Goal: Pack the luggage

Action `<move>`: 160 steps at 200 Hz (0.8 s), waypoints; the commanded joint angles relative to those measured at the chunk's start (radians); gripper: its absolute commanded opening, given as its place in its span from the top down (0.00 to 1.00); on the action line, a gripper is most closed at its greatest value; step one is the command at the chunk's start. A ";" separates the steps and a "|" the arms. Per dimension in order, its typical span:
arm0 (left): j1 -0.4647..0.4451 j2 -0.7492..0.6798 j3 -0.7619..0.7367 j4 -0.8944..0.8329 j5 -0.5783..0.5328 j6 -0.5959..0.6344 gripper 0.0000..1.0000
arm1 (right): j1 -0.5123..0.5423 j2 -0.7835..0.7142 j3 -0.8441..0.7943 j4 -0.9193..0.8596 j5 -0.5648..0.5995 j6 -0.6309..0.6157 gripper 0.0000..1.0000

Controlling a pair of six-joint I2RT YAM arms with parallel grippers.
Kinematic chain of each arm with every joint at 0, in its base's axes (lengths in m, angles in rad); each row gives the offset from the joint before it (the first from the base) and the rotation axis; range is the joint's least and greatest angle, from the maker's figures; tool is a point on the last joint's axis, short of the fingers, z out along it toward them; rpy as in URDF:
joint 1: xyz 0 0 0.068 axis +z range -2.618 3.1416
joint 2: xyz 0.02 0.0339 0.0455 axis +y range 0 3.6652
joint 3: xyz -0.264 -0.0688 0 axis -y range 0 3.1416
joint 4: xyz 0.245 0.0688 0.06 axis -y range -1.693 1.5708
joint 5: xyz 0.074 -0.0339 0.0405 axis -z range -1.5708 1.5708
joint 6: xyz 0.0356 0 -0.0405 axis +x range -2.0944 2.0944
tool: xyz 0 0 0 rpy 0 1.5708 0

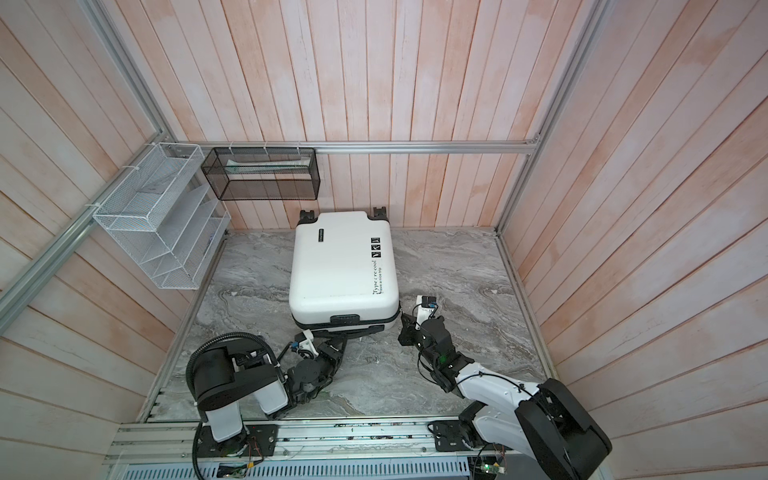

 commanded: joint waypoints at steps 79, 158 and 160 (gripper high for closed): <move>0.004 -0.079 -0.034 -0.034 0.000 0.072 0.84 | -0.072 -0.066 0.036 -0.196 0.028 -0.028 0.54; 0.003 -0.525 -0.053 -0.605 0.114 0.108 0.12 | -0.135 -0.170 0.026 -0.302 0.063 0.018 0.28; 0.003 -0.542 -0.050 -0.631 0.118 0.110 0.12 | -0.136 -0.171 0.028 -0.304 0.062 0.017 0.28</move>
